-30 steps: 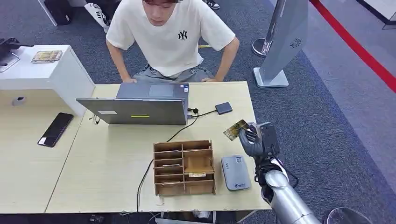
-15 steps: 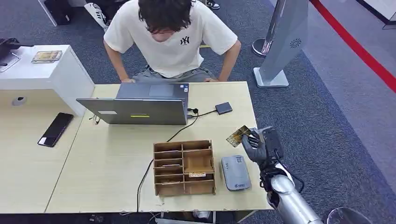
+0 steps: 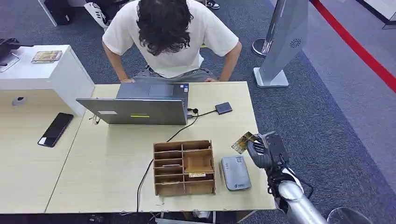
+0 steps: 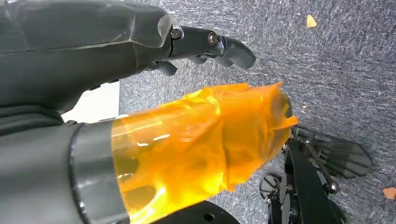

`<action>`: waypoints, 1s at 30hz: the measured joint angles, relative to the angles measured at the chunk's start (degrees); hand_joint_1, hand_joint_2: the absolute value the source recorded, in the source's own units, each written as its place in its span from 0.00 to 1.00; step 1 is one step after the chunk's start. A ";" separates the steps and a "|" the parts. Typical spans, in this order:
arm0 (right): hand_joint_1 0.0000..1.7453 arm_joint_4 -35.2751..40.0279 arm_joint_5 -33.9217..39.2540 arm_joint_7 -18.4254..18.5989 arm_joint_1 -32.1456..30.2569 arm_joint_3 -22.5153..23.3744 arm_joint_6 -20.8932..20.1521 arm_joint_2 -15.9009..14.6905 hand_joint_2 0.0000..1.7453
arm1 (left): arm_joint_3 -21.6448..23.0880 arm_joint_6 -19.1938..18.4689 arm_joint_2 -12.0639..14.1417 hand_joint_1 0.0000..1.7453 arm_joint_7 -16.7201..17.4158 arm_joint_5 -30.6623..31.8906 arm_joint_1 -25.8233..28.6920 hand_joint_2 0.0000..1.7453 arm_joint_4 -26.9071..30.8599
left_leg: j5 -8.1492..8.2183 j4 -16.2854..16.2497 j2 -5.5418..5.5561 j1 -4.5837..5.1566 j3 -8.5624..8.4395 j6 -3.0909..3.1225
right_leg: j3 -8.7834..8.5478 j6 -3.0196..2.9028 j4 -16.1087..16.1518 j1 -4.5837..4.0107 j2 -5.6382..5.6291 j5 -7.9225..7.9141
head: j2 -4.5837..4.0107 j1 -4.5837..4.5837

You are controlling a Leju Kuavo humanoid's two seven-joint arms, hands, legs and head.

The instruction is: Pass the card to the sensor for recognition and then transmit it.

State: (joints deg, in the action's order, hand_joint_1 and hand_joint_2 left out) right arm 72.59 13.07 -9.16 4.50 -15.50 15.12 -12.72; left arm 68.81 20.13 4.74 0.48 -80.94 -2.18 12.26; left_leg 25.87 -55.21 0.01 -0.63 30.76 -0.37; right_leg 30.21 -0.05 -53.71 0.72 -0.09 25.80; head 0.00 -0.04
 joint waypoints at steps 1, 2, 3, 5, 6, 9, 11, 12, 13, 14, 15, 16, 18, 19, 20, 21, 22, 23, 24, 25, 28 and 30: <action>1.00 0.17 -0.13 0.19 -0.08 0.00 -0.33 -0.28 1.00 | -0.02 0.00 0.00 0.00 -0.04 0.00 0.00 0.00 0.00 | 0.00 0.00 0.00 0.00 0.00 0.00 | 0.00 0.00 0.00 0.00 0.00 0.00 | 0.00 0.04; 1.00 0.22 -0.28 0.24 -0.13 0.00 -0.50 -0.50 1.00 | -0.04 -0.02 0.02 0.00 -0.07 0.00 0.00 0.00 0.00 | 0.00 0.00 0.00 0.00 0.00 0.00 | 0.00 0.00 0.00 0.00 0.00 0.00 | 0.00 0.02; 1.00 0.26 -0.52 0.33 -0.16 0.00 -0.74 -0.72 1.00 | -0.09 -0.04 0.00 0.00 -0.07 0.00 0.00 0.00 0.00 | 0.00 0.00 0.00 0.00 0.00 0.00 | 0.00 0.00 0.00 0.00 0.00 0.00 | 0.00 0.04; 1.00 0.31 -1.09 0.44 -0.16 -0.04 -1.25 -1.11 1.00 | -0.18 -0.11 0.02 0.00 -0.07 -0.02 0.01 0.00 0.00 | 0.00 0.00 0.00 0.00 0.00 0.00 | 0.00 0.00 0.00 0.00 0.00 0.00 | 0.00 0.02; 1.00 0.31 -1.35 0.61 -0.14 -0.07 -1.70 -1.31 1.00 | -0.26 -0.13 0.02 0.00 -0.09 -0.09 0.01 0.00 0.00 | 0.00 0.00 0.00 0.00 0.00 0.00 | -0.01 0.00 0.00 0.00 0.00 0.00 | 0.00 0.02; 1.00 0.26 -2.12 0.76 -0.09 -0.28 -2.55 -1.94 1.00 | -0.31 -0.15 0.02 0.00 -0.28 -0.15 0.01 0.00 0.00 | 0.00 0.00 0.00 0.00 0.01 0.00 | -0.01 0.00 0.00 0.00 0.00 0.00 | 0.00 0.02; 1.00 0.13 -2.23 0.83 0.04 -0.44 -2.95 -2.21 1.00 | -0.33 -0.15 0.02 0.00 -0.35 -0.17 0.00 0.00 0.00 | 0.00 0.00 0.00 0.00 0.01 0.00 | -0.01 0.00 0.00 0.00 0.00 0.00 | 0.00 0.02; 1.00 0.04 -2.49 0.83 0.11 -0.55 -3.17 -2.36 1.00 | -0.33 -0.15 0.02 0.00 -0.37 -0.17 0.00 0.00 0.00 | 0.00 0.00 0.00 0.00 0.01 0.00 | -0.01 0.00 0.00 0.00 0.00 0.00 | 0.00 0.02; 1.00 -0.04 -2.84 0.83 0.20 -0.66 -3.43 -2.49 1.00 | -0.33 -0.15 0.02 0.00 -0.39 -0.17 0.00 0.00 0.00 | 0.00 0.00 0.00 0.00 0.01 0.00 | -0.01 0.00 0.00 0.00 0.00 0.00 | 0.00 0.02; 1.00 -0.17 -3.17 0.83 0.28 -0.76 -3.60 -2.62 1.00 | -0.33 -0.15 0.02 0.00 -0.39 -0.20 0.01 0.00 0.00 | 0.00 0.00 0.00 0.00 0.01 0.00 | -0.01 0.00 0.00 0.00 0.00 0.00 | 0.00 0.02; 1.00 -0.28 -3.38 0.83 0.38 -0.90 -3.95 -2.80 1.00 | -0.33 -0.15 0.02 0.00 -0.39 -0.22 0.01 0.00 0.00 | 0.00 0.00 0.00 0.00 0.01 0.00 | -0.01 0.00 0.00 0.00 0.01 0.00 | 0.00 0.02; 1.00 -0.39 -3.61 0.83 0.47 -1.07 -4.15 -2.95 1.00 | -0.33 -0.17 0.02 0.00 -0.39 -0.22 0.01 0.00 0.00 | 0.00 0.00 0.00 0.00 0.01 0.00 | -0.01 0.00 0.00 0.00 0.01 0.00 | 0.00 0.02; 1.00 -0.53 -4.22 0.83 0.61 -1.33 -4.70 -3.26 1.00 | -0.33 -0.18 0.02 0.00 -0.41 -0.22 0.01 0.00 0.00 | 0.00 0.00 0.00 0.00 0.02 0.00 | -0.01 0.00 0.00 0.00 0.01 0.00 | 0.00 0.02; 1.00 -0.68 -4.59 0.83 0.75 -1.68 -5.03 -3.48 1.00 | -0.33 -0.22 0.02 0.00 -0.42 -0.22 0.01 0.00 0.00 | 0.00 0.00 0.00 0.00 0.01 0.00 | -0.01 0.00 0.00 0.00 0.01 0.00 | 0.00 0.02; 1.00 -0.83 -5.09 0.83 0.86 -2.06 -5.42 -3.80 1.00 | -0.33 -0.28 0.02 0.00 -0.42 -0.22 0.00 0.00 0.00 | 0.00 0.00 0.00 0.00 0.01 0.00 | -0.01 0.00 0.00 0.00 0.01 0.00 | 0.00 0.04; 1.00 -0.92 -5.53 0.85 0.92 -2.27 -5.88 -4.04 1.00 | -0.33 -0.33 0.02 0.00 -0.42 -0.22 0.00 0.00 0.00 | 0.00 0.00 0.01 0.00 0.02 0.00 | -0.01 0.00 0.00 0.00 0.01 0.00 | 0.00 0.02; 1.00 -1.05 -5.90 0.87 1.00 -2.60 -6.08 -4.39 1.00 | -0.35 -0.35 0.04 0.00 -0.42 -0.22 0.01 0.00 0.00 | 0.00 0.00 0.02 0.00 0.02 0.00 | -0.01 0.00 0.00 0.00 0.03 0.00 | 0.00 0.02; 1.00 -1.12 -6.12 0.90 1.09 -2.82 -6.27 -4.66 1.00 | -0.33 -0.35 0.02 0.00 -0.42 -0.22 0.02 0.00 0.00 | 0.00 0.00 0.02 0.00 0.02 0.00 | -0.01 0.00 0.00 0.00 0.03 0.00 | 0.00 0.04; 1.00 -1.23 -6.16 0.89 1.15 -3.13 -6.38 -4.90 1.00 | -0.35 -0.35 0.04 0.00 -0.42 -0.22 0.02 0.00 0.00 | 0.00 0.00 0.01 0.00 0.02 0.00 | -0.01 0.00 0.00 0.00 0.03 0.00 | 0.00 0.02; 1.00 -1.29 -6.14 0.92 1.16 -3.24 -6.40 -5.11 1.00 | -0.33 -0.35 0.04 0.00 -0.41 -0.22 0.02 0.00 0.00 | 0.00 0.00 0.02 0.00 0.02 0.00 | -0.01 0.00 0.00 0.00 0.03 0.00 | 0.00 0.00; 1.00 -1.38 -6.14 0.92 1.20 -3.61 -6.47 -5.44 1.00 | -0.33 -0.37 0.04 0.00 -0.41 -0.22 0.02 0.00 0.00 | 0.00 0.00 0.01 0.00 0.02 0.00 | -0.01 0.00 0.00 0.00 0.03 0.00 | 0.00 0.02; 1.00 -1.47 -6.14 0.94 1.22 -3.87 -6.47 -5.64 1.00 | -0.35 -0.37 0.05 0.00 -0.41 -0.22 0.02 0.00 0.00 | 0.00 0.00 0.02 0.00 0.02 0.00 | -0.01 0.00 0.00 0.00 0.03 0.00 | 0.00 0.02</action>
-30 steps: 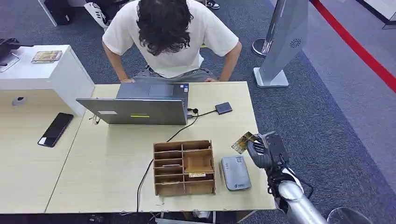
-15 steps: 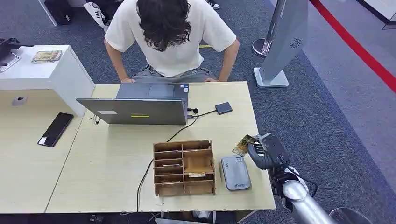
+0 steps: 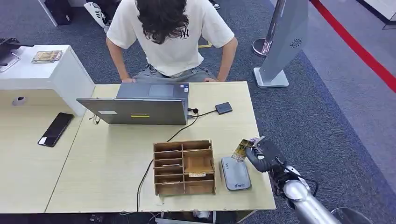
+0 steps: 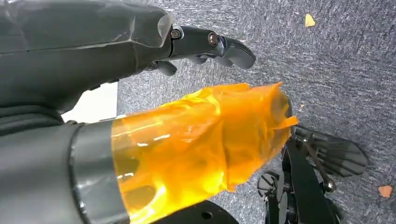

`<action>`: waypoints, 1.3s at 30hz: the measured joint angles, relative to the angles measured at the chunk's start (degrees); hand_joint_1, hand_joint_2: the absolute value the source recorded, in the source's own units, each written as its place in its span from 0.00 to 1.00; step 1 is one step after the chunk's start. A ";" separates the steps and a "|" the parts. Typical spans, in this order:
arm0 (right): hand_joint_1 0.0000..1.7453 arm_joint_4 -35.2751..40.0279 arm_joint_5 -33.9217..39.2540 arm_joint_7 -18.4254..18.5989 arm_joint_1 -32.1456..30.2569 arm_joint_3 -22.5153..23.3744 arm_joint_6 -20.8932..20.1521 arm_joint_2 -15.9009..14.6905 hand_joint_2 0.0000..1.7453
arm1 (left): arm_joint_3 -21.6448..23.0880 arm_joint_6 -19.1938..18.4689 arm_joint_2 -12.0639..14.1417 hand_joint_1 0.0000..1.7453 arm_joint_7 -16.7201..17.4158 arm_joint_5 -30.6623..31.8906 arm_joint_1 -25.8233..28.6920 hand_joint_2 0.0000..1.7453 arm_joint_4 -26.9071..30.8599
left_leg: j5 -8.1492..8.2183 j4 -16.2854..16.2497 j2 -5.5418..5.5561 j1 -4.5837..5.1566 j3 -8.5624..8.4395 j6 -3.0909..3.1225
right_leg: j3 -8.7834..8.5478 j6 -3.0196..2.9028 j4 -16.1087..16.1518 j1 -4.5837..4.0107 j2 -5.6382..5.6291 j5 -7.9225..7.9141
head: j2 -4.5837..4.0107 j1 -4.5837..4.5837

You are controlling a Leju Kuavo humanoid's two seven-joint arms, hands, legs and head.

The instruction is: Pass the card to the sensor for recognition and then transmit it.

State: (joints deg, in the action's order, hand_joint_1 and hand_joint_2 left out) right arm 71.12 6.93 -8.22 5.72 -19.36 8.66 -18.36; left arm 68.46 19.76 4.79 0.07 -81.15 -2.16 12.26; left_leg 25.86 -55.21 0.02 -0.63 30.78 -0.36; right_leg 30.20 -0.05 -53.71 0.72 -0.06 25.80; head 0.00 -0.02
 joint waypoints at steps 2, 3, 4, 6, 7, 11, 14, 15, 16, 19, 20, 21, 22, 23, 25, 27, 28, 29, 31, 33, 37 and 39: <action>1.00 -0.02 0.00 0.00 0.03 -0.20 0.00 -0.11 1.00 | 0.00 0.00 0.02 0.00 0.00 0.00 0.00 0.00 0.00 | 0.00 0.00 0.00 0.00 0.00 0.00 | 0.00 0.00 0.00 0.00 0.00 0.00 | 0.00 0.02; 1.00 -0.06 -0.18 0.07 0.07 -0.29 -0.22 -0.13 1.00 | 0.00 -0.02 0.02 0.00 0.00 0.00 0.00 0.00 0.00 | 0.00 0.00 0.00 0.00 0.00 0.00 | 0.00 0.00 0.00 0.00 0.00 0.00 | 0.00 0.00; 1.00 -0.09 -0.46 0.24 0.14 -0.42 -0.63 -0.26 1.00 | 0.02 -0.06 0.02 0.00 0.00 0.00 0.00 0.00 0.00 | 0.00 0.00 0.00 0.00 0.00 0.00 | 0.00 0.00 0.00 0.00 0.00 0.00 | 0.00 0.02; 1.00 -0.15 -1.47 0.46 0.27 -0.92 -1.55 -0.79 1.00 | 0.02 -0.17 0.04 0.00 0.00 0.00 0.00 0.00 0.00 | 0.00 0.00 0.00 0.00 0.00 0.00 | 0.00 0.00 0.00 0.00 0.00 0.00 | 0.00 0.00; 1.00 -0.20 -2.08 0.66 0.34 -1.18 -2.28 -1.25 1.00 | 0.00 -0.33 0.04 0.00 0.00 0.00 0.02 0.00 0.00 | 0.00 0.00 0.01 0.00 0.01 0.00 | 0.00 0.00 0.00 0.00 0.01 0.00 | 0.00 0.00; 1.00 -0.33 -3.87 1.82 0.96 -2.63 -4.59 -3.50 1.00 | 0.00 -0.57 0.13 0.00 -0.02 -0.07 0.04 0.00 0.00 | 0.00 0.00 0.01 0.01 0.01 0.00 | 0.00 0.00 0.00 0.01 0.01 0.00 | 0.00 0.00; 1.00 -0.28 -4.46 2.84 1.42 -3.72 -5.73 -5.16 1.00 | 0.02 -0.63 0.24 0.00 -0.02 -0.20 0.05 0.00 0.00 | 0.00 0.00 0.01 0.01 0.01 0.00 | 0.00 0.01 0.00 0.01 0.01 0.00 | 0.00 0.02; 1.00 -0.24 -4.88 3.08 1.49 -4.07 -6.06 -5.75 1.00 | 0.02 -0.66 0.30 0.00 -0.04 -0.24 0.06 0.00 0.00 | 0.00 0.00 0.01 0.01 0.01 0.00 | 0.00 0.01 0.00 0.01 0.01 0.00 | 0.00 0.00; 1.00 -0.11 -5.12 3.41 1.54 -4.33 -6.27 -6.14 1.00 | 0.02 -0.66 0.30 0.00 -0.07 -0.28 0.06 0.00 0.00 | 0.00 0.00 0.02 0.01 0.01 0.00 | 0.00 0.01 0.00 0.01 0.01 0.00 | 0.00 0.00; 1.00 0.48 -5.59 4.43 1.67 -5.31 -6.71 -7.46 1.00 | 0.00 -0.81 0.41 0.00 -0.11 -0.55 0.06 0.00 0.00 | 0.00 0.00 0.02 0.01 0.00 0.00 | 0.00 0.01 0.00 0.01 0.01 0.00 | 0.00 0.00; 1.00 0.70 -5.88 4.74 1.67 -5.51 -6.91 -7.85 1.00 | 0.00 -0.83 0.41 0.00 -0.13 -0.61 0.06 0.00 0.00 | 0.00 0.00 0.02 0.01 0.00 0.00 | 0.00 0.01 0.00 0.01 0.01 0.00 | 0.00 0.00; 1.00 0.96 -6.25 5.06 1.69 -5.81 -7.15 -8.26 1.00 | 0.02 -0.87 0.44 0.00 -0.13 -0.61 0.07 0.00 0.00 | 0.00 0.00 0.02 0.01 0.00 0.00 | 0.00 0.01 0.00 0.01 0.01 0.00 | 0.00 0.02; 1.00 1.24 -6.40 5.38 1.70 -6.21 -7.34 -8.74 1.00 | 0.00 -1.01 0.46 0.00 -0.15 -0.61 0.07 0.00 0.00 | 0.00 0.00 0.02 0.01 0.00 0.00 | 0.00 0.01 0.00 0.01 0.01 0.00 | 0.00 0.00; 1.00 1.55 -6.77 5.77 1.71 -6.64 -7.58 -9.24 1.00 | 0.00 -1.07 0.48 0.00 -0.15 -0.61 0.06 0.00 0.00 | 0.00 0.00 0.02 0.01 0.00 0.00 | 0.00 0.01 0.00 0.01 0.01 0.00 | 0.00 0.02; 1.00 1.99 -7.26 6.14 1.74 -7.15 -7.76 -10.01 1.00 | 0.00 -1.14 0.50 0.00 -0.15 -0.63 0.07 0.00 0.00 | 0.00 0.00 0.02 0.01 0.01 0.00 | 0.00 0.01 0.00 0.01 0.01 0.00 | 0.00 0.00; 1.00 2.43 -7.34 6.69 1.92 -7.76 -8.28 -10.93 1.00 | 0.02 -1.18 0.50 0.00 -0.15 -0.66 0.07 0.00 0.00 | 0.00 0.00 0.01 0.01 0.00 0.00 | 0.00 0.01 0.00 0.01 0.01 0.00 | 0.00 0.00; 1.00 2.62 -7.37 6.97 2.00 -8.09 -8.48 -11.35 1.00 | 0.02 -1.22 0.52 0.00 -0.15 -0.66 0.07 0.00 0.00 | 0.00 0.00 0.01 0.01 0.01 0.00 | 0.00 0.01 0.00 0.01 0.01 0.00 | 0.00 0.02; 1.00 2.73 -7.50 7.12 2.05 -8.29 -8.65 -11.63 1.00 | 0.02 -1.25 0.52 0.00 -0.15 -0.66 0.07 0.00 0.00 | 0.00 0.00 0.01 0.01 0.01 0.00 | 0.00 0.01 0.00 0.01 0.01 -0.01 | 0.00 0.00; 1.00 2.91 -7.45 7.56 2.23 -8.68 -9.07 -11.91 1.00 | 0.00 -1.31 0.52 0.00 -0.15 -0.66 0.08 0.00 0.00 | 0.00 0.00 0.01 0.01 0.00 0.00 | 0.00 0.01 0.00 0.01 0.01 -0.01 | 0.00 0.00; 1.00 2.91 -7.12 7.74 2.39 -9.16 -9.42 -12.02 1.00 | 0.02 -1.31 0.52 0.00 -0.15 -0.66 0.07 0.00 0.00 | 0.00 0.00 0.01 0.01 0.00 0.00 | 0.00 0.01 0.00 0.01 0.01 -0.01 | 0.00 0.00; 1.00 2.93 -6.14 8.07 2.50 -9.92 -9.70 -12.02 1.00 | 0.02 -1.35 0.52 0.00 -0.15 -0.68 0.07 0.00 0.00 | 0.00 0.00 0.01 0.01 0.00 0.00 | -0.01 0.01 0.00 0.01 0.01 -0.01 | 0.00 0.00; 1.00 3.04 -6.12 8.09 2.53 -10.25 -9.86 -12.02 1.00 | 0.02 -1.44 0.52 0.00 -0.15 -0.68 0.07 0.00 0.00 | 0.00 0.00 0.01 0.01 0.00 0.00 | 0.00 0.01 0.00 0.01 0.01 -0.01 | 0.00 0.00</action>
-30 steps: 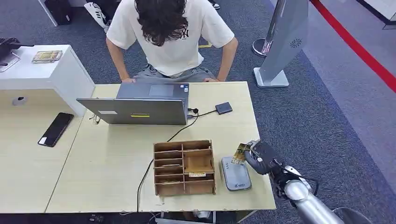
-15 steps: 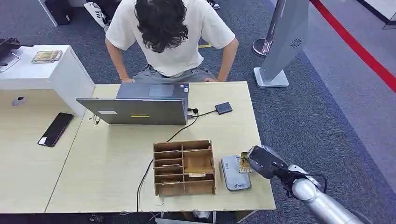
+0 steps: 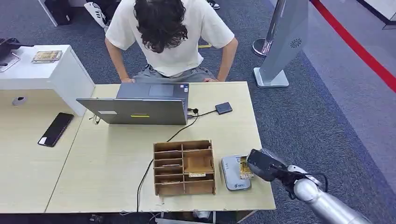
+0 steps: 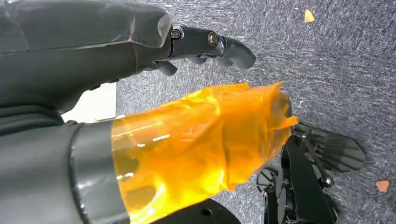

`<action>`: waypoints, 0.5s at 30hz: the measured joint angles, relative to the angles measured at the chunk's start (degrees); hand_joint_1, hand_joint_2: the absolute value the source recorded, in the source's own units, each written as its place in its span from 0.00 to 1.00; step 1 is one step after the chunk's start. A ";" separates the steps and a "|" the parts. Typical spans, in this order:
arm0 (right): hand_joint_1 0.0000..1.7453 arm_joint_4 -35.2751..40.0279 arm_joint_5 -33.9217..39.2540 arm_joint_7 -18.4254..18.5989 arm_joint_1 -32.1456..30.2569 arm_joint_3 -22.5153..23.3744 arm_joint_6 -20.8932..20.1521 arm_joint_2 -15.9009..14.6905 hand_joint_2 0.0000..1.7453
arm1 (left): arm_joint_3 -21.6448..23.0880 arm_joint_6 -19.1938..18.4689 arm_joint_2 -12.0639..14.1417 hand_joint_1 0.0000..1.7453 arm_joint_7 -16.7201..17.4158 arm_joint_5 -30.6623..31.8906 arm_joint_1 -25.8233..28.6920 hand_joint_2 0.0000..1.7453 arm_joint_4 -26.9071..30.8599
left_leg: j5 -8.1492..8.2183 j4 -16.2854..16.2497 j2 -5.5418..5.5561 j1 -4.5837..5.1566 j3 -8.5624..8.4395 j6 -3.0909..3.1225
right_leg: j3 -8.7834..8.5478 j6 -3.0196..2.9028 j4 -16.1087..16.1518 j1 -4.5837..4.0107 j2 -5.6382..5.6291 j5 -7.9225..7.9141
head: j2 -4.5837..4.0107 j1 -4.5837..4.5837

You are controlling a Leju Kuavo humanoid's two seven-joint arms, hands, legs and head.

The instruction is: Pass the card to the sensor for recognition and then transmit it.

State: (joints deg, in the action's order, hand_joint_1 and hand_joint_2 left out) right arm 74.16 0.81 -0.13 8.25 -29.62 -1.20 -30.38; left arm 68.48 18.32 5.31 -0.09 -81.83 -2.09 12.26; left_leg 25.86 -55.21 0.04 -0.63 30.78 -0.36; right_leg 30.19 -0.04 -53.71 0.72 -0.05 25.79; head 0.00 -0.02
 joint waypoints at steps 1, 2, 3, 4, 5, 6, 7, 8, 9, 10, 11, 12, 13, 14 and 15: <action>1.00 0.04 0.33 0.00 0.03 -0.15 -0.09 0.00 1.00 | 0.00 -0.09 0.00 0.00 0.00 0.00 0.00 0.00 0.00 | 0.00 0.00 0.00 0.00 0.00 0.00 | 0.00 0.00 0.00 0.00 0.00 0.00 | 0.00 0.02; 1.00 0.15 0.87 -0.02 0.04 -0.30 -0.26 0.00 1.00 | 0.00 -0.13 0.00 0.00 0.00 0.00 0.00 0.00 0.00 | 0.00 0.00 0.00 0.00 0.00 0.00 | 0.00 0.00 0.00 0.00 0.00 0.00 | 0.00 0.02; 1.00 0.33 1.25 -0.02 0.05 -0.48 -0.33 0.00 1.00 | 0.00 -0.13 0.00 0.00 0.00 0.00 0.01 0.00 0.00 | 0.00 0.00 0.00 0.00 0.00 0.00 | 0.00 0.00 0.00 0.00 0.00 0.00 | 0.00 0.00; 1.00 0.55 1.31 -0.04 0.07 -0.68 -0.37 0.02 1.00 | 0.00 -0.13 0.00 0.00 0.00 0.00 0.01 0.00 0.00 | 0.00 0.00 0.00 0.00 0.01 0.00 | 0.00 0.00 0.00 0.00 0.00 0.00 | 0.00 0.00; 1.00 0.72 1.31 -0.07 0.07 -0.81 -0.42 0.02 1.00 | -0.02 -0.13 0.00 0.00 0.00 0.00 0.00 0.00 0.00 | 0.00 0.00 0.00 0.00 0.01 0.00 | 0.00 0.00 0.00 0.00 0.00 0.00 | 0.00 0.02; 1.00 0.90 1.33 -0.07 0.09 -0.92 -0.44 0.04 1.00 | 0.00 -0.18 0.00 0.00 0.00 0.00 0.00 0.00 0.00 | 0.00 0.00 0.00 0.00 0.01 0.00 | 0.00 0.00 0.00 0.00 0.00 0.00 | 0.00 0.02; 1.00 1.05 1.36 -0.11 0.13 -1.01 -0.44 0.07 1.00 | 0.00 -0.22 0.00 0.00 0.00 0.00 0.00 0.00 0.00 | 0.00 0.00 0.00 0.00 0.01 0.00 | 0.00 0.00 0.00 0.00 0.00 0.00 | 0.00 0.00; 1.00 1.18 1.60 -0.24 0.21 -1.16 -0.46 0.07 1.00 | 0.00 -0.24 0.00 0.00 0.00 0.00 0.00 0.00 0.00 | 0.00 0.00 0.00 0.00 0.01 0.00 | 0.00 0.00 0.00 0.00 0.00 0.00 | 0.00 0.02; 1.00 1.31 1.79 -0.33 0.36 -1.36 -0.57 0.11 1.00 | -0.02 -0.24 0.00 0.00 0.00 -0.02 0.00 0.00 -0.02 | 0.00 0.00 0.00 0.00 0.01 0.00 | 0.00 0.00 0.00 0.00 0.00 0.00 | 0.00 0.00; 1.00 1.42 1.92 -0.39 0.47 -1.55 -0.61 0.13 1.00 | 0.00 -0.24 0.00 0.00 0.00 -0.02 -0.01 0.00 -0.02 | 0.00 0.00 0.00 0.00 0.01 0.00 | 0.00 0.00 0.00 0.00 0.00 0.00 | 0.00 0.02; 1.00 1.49 1.95 -0.42 0.60 -1.75 -0.61 0.18 1.00 | -0.02 -0.24 0.00 0.00 0.00 -0.04 -0.01 0.00 0.00 | 0.00 0.00 0.00 0.00 0.01 0.00 | -0.01 0.00 0.00 0.00 0.00 0.00 | 0.00 0.00; 1.00 1.49 1.95 -0.41 0.70 -1.97 -0.61 0.22 1.00 | 0.00 -0.26 0.00 0.00 0.00 -0.11 0.00 0.00 0.00 | 0.00 0.00 0.01 0.00 0.01 0.00 | -0.01 0.00 0.00 0.00 0.01 0.00 | 0.00 0.02; 1.00 1.59 1.95 -0.42 0.74 -2.14 -0.61 0.24 1.00 | 0.00 -0.29 0.00 0.00 0.00 -0.11 0.00 0.00 0.00 | 0.00 0.00 0.01 0.00 0.01 0.00 | -0.01 0.00 0.00 0.00 0.02 0.00 | 0.00 0.00; 1.00 1.68 1.95 -0.42 0.77 -2.25 -0.61 0.26 1.00 | 0.00 -0.31 0.00 0.00 0.00 -0.11 0.00 0.00 0.00 | 0.00 0.00 0.02 0.00 0.01 0.00 | -0.01 0.00 0.00 0.00 0.02 0.00 | 0.00 0.00; 1.00 1.70 1.95 -0.42 0.79 -2.32 -0.61 0.28 1.00 | -0.02 -0.33 0.00 0.00 0.00 -0.11 0.00 0.00 -0.02 | 0.00 0.00 0.02 0.00 0.01 0.00 | -0.01 0.00 0.00 0.00 0.02 0.00 | 0.00 0.00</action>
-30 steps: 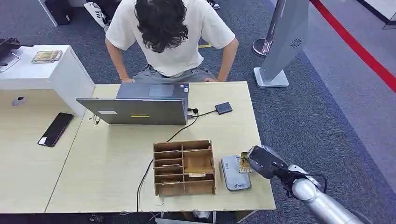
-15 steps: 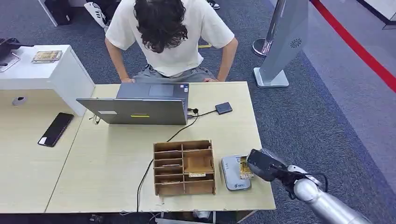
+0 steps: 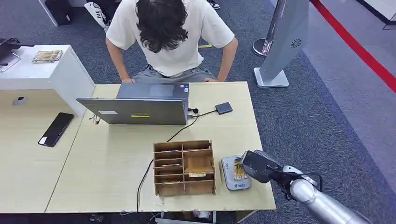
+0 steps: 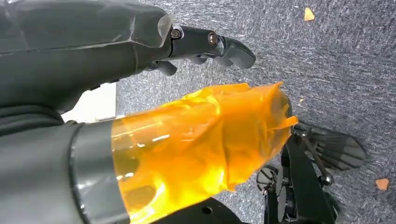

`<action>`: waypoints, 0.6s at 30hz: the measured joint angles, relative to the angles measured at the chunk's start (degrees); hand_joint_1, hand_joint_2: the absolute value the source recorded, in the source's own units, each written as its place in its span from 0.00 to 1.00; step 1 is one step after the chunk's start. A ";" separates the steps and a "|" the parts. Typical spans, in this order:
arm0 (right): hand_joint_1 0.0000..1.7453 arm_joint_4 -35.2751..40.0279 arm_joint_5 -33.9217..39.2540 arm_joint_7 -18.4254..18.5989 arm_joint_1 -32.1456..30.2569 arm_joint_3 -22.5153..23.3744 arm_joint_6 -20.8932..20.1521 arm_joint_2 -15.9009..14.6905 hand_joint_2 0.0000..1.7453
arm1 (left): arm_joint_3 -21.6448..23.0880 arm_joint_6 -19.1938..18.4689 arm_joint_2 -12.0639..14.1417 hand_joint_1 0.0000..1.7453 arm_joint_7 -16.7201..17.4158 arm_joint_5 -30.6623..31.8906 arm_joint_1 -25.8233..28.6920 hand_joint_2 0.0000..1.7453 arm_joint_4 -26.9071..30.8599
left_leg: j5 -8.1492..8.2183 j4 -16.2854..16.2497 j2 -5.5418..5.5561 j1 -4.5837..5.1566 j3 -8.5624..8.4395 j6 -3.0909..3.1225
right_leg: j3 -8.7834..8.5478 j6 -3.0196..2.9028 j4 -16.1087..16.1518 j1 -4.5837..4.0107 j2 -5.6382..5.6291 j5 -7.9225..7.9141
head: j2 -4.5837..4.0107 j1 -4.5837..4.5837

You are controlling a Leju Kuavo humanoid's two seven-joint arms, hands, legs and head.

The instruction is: Pass the card to the sensor for recognition and then transmit it.

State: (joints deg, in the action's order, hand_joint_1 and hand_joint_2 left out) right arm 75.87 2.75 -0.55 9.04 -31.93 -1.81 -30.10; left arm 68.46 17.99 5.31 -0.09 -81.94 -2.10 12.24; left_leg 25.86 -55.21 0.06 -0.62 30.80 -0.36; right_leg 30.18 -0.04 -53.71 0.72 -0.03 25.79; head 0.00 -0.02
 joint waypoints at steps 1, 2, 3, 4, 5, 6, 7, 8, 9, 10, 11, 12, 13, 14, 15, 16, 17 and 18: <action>1.00 0.02 -0.02 0.00 0.01 -0.07 0.00 0.02 1.00 | 0.02 -0.04 0.00 0.00 0.00 0.00 0.00 0.00 0.02 | 0.00 0.00 0.00 0.00 0.00 0.00 | 0.00 0.00 0.00 0.00 0.00 0.00 | 0.00 0.00; 1.00 0.02 -0.13 0.00 0.07 -0.20 0.00 0.04 1.00 | 0.02 -0.09 0.00 0.00 0.00 0.00 0.00 0.00 0.02 | 0.00 0.00 0.00 0.00 0.00 0.00 | 0.00 0.00 0.00 0.00 0.00 0.00 | 0.00 0.00; 1.00 0.00 -0.22 0.00 0.20 -0.39 0.00 0.04 1.00 | 0.02 -0.13 0.00 0.00 0.00 0.00 0.00 0.00 0.02 | 0.00 0.00 0.00 0.00 0.00 0.00 | 0.00 0.00 0.00 0.00 0.00 0.00 | 0.00 0.00; 1.00 -0.02 -0.39 0.00 0.32 -0.61 0.00 0.07 1.00 | 0.00 -0.20 0.00 0.00 0.00 0.00 0.00 0.00 0.02 | 0.00 0.00 -0.01 0.00 0.00 0.00 | 0.00 0.00 0.00 0.00 -0.01 0.00 | 0.00 0.00; 1.00 -0.02 -0.61 0.00 0.42 -0.77 0.00 0.09 1.00 | 0.00 -0.24 0.00 0.00 0.00 0.00 -0.01 0.00 0.02 | 0.00 0.00 0.00 0.00 0.00 0.00 | 0.01 0.00 0.00 0.00 0.00 0.00 | 0.00 0.00; 1.00 -0.07 -0.90 0.00 0.57 -0.96 0.02 0.11 1.00 | 0.02 -0.26 0.00 0.00 0.00 0.00 -0.01 0.00 0.00 | 0.00 0.00 0.00 0.00 0.00 0.00 | 0.01 0.00 0.00 0.00 0.00 0.00 | 0.00 0.00; 1.00 -0.13 -0.94 0.00 0.69 -1.16 0.04 0.13 1.00 | 0.00 -0.31 0.00 0.00 0.00 0.00 0.00 0.00 0.02 | 0.00 0.00 0.00 0.00 0.00 0.00 | 0.01 0.00 0.00 0.00 0.00 0.00 | 0.00 0.02; 1.00 -0.20 -1.09 0.00 0.83 -1.31 0.17 0.15 1.00 | 0.02 -0.37 0.00 0.00 0.00 0.00 0.00 0.00 0.02 | 0.00 0.00 0.00 0.00 0.00 0.00 | 0.01 0.00 0.00 0.00 0.00 0.00 | 0.00 0.00; 1.00 -0.31 -1.09 0.00 0.93 -1.42 0.31 0.20 1.00 | 0.02 -0.37 0.00 0.00 0.00 0.00 -0.01 0.00 0.02 | 0.00 0.00 0.00 0.00 0.00 0.00 | 0.01 0.00 0.00 0.00 0.00 0.00 | 0.00 0.00; 1.00 -0.39 -1.14 0.00 0.99 -1.46 0.39 0.22 1.00 | 0.02 -0.39 0.00 0.00 0.00 0.00 -0.01 0.00 0.00 | 0.00 0.00 0.00 0.00 0.00 0.00 | 0.00 0.00 0.00 0.00 0.00 0.00 | 0.00 0.02; 1.00 -0.42 -1.25 0.00 1.03 -1.51 0.57 0.22 1.00 | 0.00 -0.39 0.00 0.00 0.00 0.00 -0.01 0.00 0.02 | 0.00 0.00 0.00 0.00 0.00 0.00 | 0.00 0.00 0.00 0.00 0.00 0.00 | 0.00 0.00; 1.00 -0.46 -1.40 0.00 1.07 -1.60 0.68 0.24 1.00 | 0.02 -0.39 0.00 0.00 0.00 0.00 0.00 0.00 0.02 | 0.00 0.00 0.00 0.00 0.00 0.00 | 0.00 0.00 0.00 0.00 0.00 0.00 | 0.00 0.02; 1.00 -0.48 -1.68 0.02 1.12 -1.71 0.87 0.24 1.00 | 0.00 -0.39 -0.02 0.00 0.00 0.00 0.00 0.00 0.02 | 0.00 0.00 0.00 0.00 0.00 0.00 | 0.00 0.00 0.00 0.00 0.00 0.00 | 0.00 0.00; 1.00 -0.52 -2.01 0.09 1.16 -1.79 1.01 0.24 1.00 | 0.02 -0.39 -0.02 0.00 0.00 0.00 -0.01 0.00 0.02 | 0.00 0.00 0.00 0.00 0.00 0.00 | 0.00 0.00 0.00 0.00 0.00 0.00 | 0.00 0.00; 1.00 -0.55 -2.03 0.28 1.22 -1.90 1.12 0.24 1.00 | 0.02 -0.39 0.00 0.00 0.00 0.00 -0.01 0.00 0.02 | 0.00 0.00 0.00 0.00 0.00 0.00 | 0.00 0.00 0.00 0.00 0.00 0.00 | 0.00 0.02; 1.00 -0.61 -2.05 0.37 1.27 -1.97 1.18 0.24 1.00 | 0.02 -0.39 0.00 0.00 0.00 0.00 -0.01 0.00 0.00 | 0.00 0.00 0.00 0.00 0.00 0.00 | 0.00 0.00 0.00 0.00 0.00 0.00 | 0.00 0.00; 1.00 -0.63 -2.10 0.42 1.29 -2.03 1.31 0.24 1.00 | 0.02 -0.39 -0.02 0.00 0.00 0.00 -0.01 0.00 0.02 | 0.00 0.00 0.00 0.00 0.00 0.00 | 0.00 0.00 0.00 0.00 0.00 0.00 | 0.00 0.02; 1.00 -0.66 -2.10 0.48 1.32 -2.18 1.49 0.24 1.00 | 0.02 -0.39 0.00 0.00 0.00 0.00 -0.01 0.00 0.02 | 0.00 0.00 0.00 0.00 0.00 0.00 | 0.00 0.00 0.00 0.00 0.00 0.00 | 0.00 0.00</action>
State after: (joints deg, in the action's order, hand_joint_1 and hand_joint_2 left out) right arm 75.21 0.66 -0.07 10.36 -34.12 -0.33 -29.86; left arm 68.48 17.59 5.31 -0.09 -81.94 -2.10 12.26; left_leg 25.86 -55.21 0.05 -0.62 30.79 -0.36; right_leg 30.19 -0.04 -53.71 0.72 -0.04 25.79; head 0.00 -0.02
